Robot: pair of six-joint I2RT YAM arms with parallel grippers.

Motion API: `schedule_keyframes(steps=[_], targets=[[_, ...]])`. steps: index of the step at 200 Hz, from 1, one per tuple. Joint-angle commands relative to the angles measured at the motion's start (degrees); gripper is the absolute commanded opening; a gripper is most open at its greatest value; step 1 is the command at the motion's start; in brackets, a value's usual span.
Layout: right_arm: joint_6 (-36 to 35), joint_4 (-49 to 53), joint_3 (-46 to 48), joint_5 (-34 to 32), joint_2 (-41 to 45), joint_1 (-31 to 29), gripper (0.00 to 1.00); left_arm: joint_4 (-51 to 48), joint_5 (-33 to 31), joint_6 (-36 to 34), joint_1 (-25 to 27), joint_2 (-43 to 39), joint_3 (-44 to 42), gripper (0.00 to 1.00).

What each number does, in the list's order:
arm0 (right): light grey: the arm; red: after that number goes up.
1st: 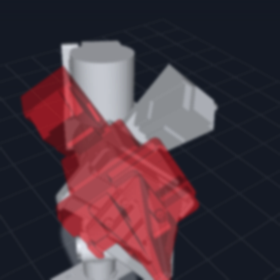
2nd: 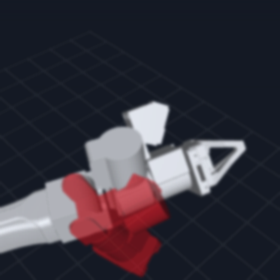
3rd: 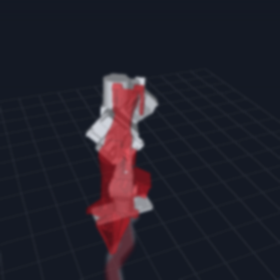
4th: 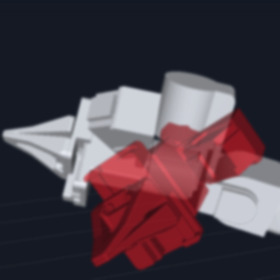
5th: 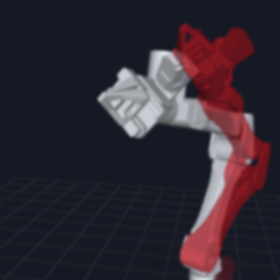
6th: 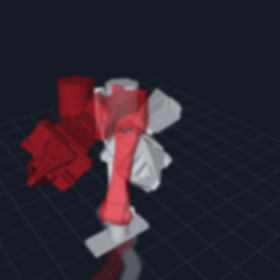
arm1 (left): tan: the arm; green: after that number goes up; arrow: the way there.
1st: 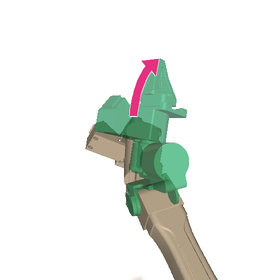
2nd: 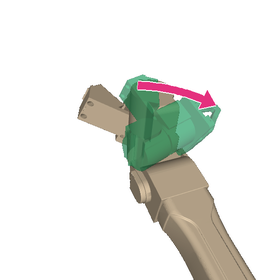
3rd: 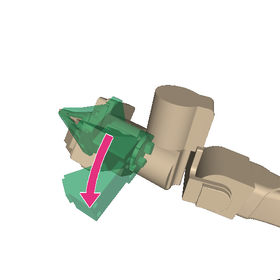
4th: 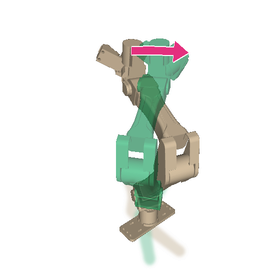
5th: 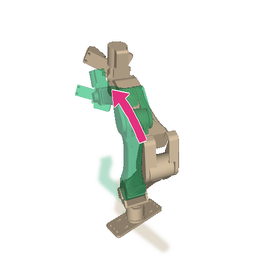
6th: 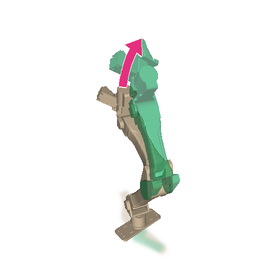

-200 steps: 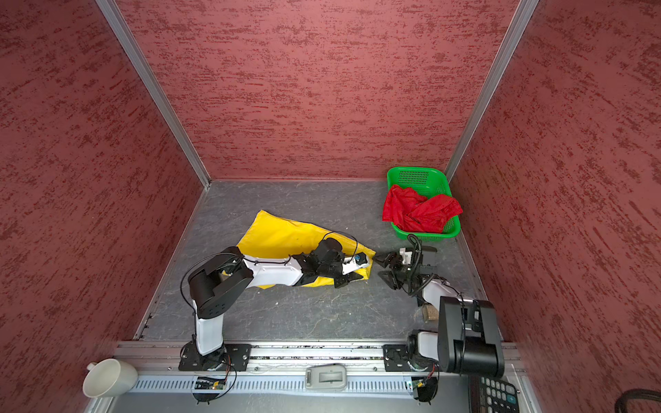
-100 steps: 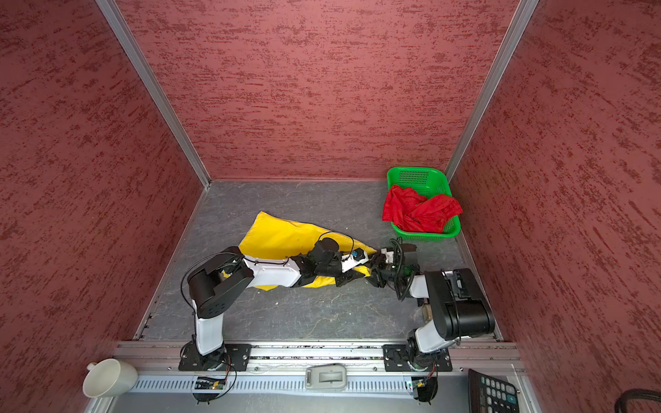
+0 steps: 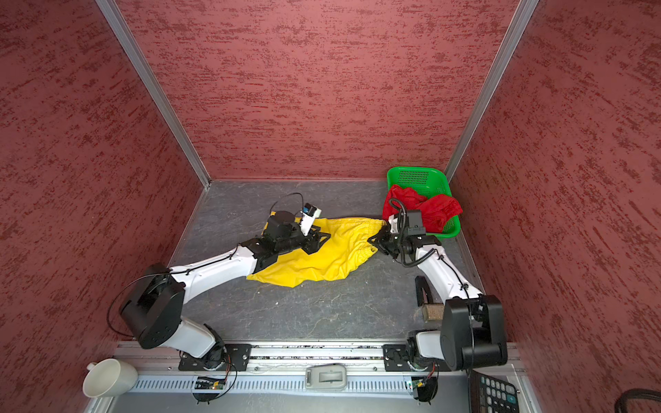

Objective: Fold and stack the shorts

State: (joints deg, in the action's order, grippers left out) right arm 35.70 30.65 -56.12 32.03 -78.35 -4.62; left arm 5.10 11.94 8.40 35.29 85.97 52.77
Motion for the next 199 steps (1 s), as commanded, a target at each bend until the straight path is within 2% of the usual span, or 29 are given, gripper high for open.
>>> schedule_keyframes(steps=[1, 34, 86, 101, 115, 131, 199], targets=[[-11.19, 16.67, -9.3, -8.14, -3.41, -0.19, 0.1, -8.74, -3.62, 11.69, -4.64, -2.07, -3.18, 0.56], [-15.13, 23.72, -23.52, -12.73, -10.32, -1.68, 0.1, -12.49, -5.37, 17.68, -10.53, -1.41, -6.33, 0.56], [-14.72, 28.42, -40.5, -18.68, -18.06, -5.62, 0.12, -11.94, -8.56, 20.34, -12.7, 6.87, -7.89, 0.5], [-14.32, 29.59, -44.5, -20.52, -20.04, -7.24, 0.12, -10.98, -8.63, 20.17, -12.57, 9.22, -7.92, 0.46], [-13.76, 30.53, -47.98, -22.17, -21.72, -9.01, 0.12, -10.08, -9.01, 20.06, -12.22, 11.09, -7.88, 0.38], [-12.61, 30.73, -51.18, -23.33, -23.37, -11.34, 0.12, -9.25, -8.67, 20.07, -12.01, 12.73, -7.8, 0.33], [-5.86, 24.82, -55.59, -24.03, -29.26, -22.44, 0.14, -8.0, -8.62, 19.9, -11.49, 13.3, -7.86, 0.32]])
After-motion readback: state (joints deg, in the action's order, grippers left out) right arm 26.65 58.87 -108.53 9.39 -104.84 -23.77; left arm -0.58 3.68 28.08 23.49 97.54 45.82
